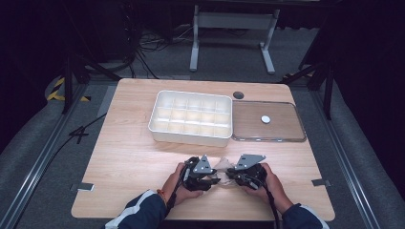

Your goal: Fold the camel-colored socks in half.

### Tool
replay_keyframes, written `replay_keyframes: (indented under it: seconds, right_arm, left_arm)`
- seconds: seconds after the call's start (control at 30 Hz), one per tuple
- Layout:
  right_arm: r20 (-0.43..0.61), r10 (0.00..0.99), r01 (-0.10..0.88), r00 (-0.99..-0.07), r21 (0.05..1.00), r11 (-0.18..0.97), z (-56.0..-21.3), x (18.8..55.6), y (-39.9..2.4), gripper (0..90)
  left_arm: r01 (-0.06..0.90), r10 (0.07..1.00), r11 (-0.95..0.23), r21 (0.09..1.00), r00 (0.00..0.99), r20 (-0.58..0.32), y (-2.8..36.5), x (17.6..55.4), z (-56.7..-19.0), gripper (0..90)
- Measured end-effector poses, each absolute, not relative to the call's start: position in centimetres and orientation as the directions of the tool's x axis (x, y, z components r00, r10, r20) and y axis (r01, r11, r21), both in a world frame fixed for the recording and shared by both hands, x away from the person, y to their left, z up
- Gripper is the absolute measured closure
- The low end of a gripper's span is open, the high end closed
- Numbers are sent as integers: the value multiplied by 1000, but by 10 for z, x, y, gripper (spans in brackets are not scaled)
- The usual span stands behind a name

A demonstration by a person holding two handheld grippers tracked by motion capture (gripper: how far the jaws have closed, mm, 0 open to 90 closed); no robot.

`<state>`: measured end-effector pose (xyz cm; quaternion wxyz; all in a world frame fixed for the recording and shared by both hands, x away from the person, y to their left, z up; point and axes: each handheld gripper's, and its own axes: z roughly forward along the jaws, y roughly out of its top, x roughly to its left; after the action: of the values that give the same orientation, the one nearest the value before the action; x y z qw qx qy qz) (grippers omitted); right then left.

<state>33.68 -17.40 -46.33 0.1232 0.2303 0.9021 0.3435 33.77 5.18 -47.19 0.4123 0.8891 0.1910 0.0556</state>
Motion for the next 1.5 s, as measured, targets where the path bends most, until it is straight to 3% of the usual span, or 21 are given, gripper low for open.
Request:
replay_keyframes:
  seconds: [0.13, 0.27, 0.37, 0.5, 0.7, 1.0, 1.23, 1.37, 1.4, 1.5]
  right_arm:
    - [-63, 494, 324, -867, 682, 655, -464, 337, -175, 821]
    - [-65, 491, 318, -869, 687, 654, -465, 337, -175, 809]
    - [-64, 494, 315, -867, 698, 644, -464, 337, -176, 704]
    - [-66, 518, 321, -853, 716, 620, -457, 335, -180, 671]
    - [-64, 512, 343, -857, 670, 658, -459, 335, -189, 683]
    - [17, 505, 379, -863, 683, 624, -467, 343, -192, 698]
    - [-16, 499, 357, -866, 678, 642, -466, 342, -189, 697]
    - [-33, 502, 350, -864, 677, 647, -465, 342, -188, 660]
    - [-40, 517, 356, -855, 680, 641, -464, 342, -189, 580]
    - [-37, 528, 358, -848, 695, 623, -461, 343, -191, 576]
  left_arm:
    - [363, 472, -510, 780, 876, -100, 62, 347, -469, 551]
    - [386, 470, -547, 743, 876, -109, 60, 353, -478, 544]
    - [382, 462, -555, 739, 880, -109, 57, 352, -481, 588]
    - [390, 464, -547, 741, 878, -118, 58, 353, -482, 598]
    - [396, 470, -553, 733, 875, -118, 58, 353, -481, 587]
    - [460, 505, -534, 709, 846, -168, 64, 361, -479, 426]
    - [486, 521, -493, 722, 829, -203, 69, 366, -476, 429]
    - [478, 511, -514, 713, 837, -193, 64, 365, -478, 425]
    - [476, 512, -525, 705, 839, -184, 63, 364, -479, 427]
    - [462, 510, -535, 708, 844, -165, 61, 363, -479, 436]
